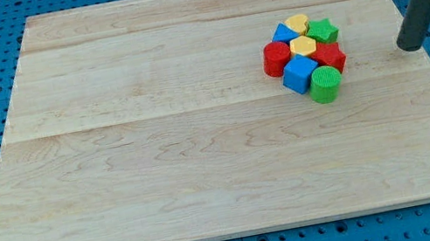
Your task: Push the red star beside the red circle
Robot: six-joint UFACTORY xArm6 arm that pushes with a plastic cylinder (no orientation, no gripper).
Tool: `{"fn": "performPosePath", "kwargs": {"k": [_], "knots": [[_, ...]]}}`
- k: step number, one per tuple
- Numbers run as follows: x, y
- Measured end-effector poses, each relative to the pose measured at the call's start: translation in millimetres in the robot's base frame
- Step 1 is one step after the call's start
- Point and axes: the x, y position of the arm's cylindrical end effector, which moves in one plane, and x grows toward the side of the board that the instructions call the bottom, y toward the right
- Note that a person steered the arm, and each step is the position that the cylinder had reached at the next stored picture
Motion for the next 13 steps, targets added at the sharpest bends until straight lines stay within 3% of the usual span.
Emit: {"fn": "performPosePath", "kwargs": {"k": [9, 13], "knots": [[0.0, -48.9], [0.0, -123.2]]}}
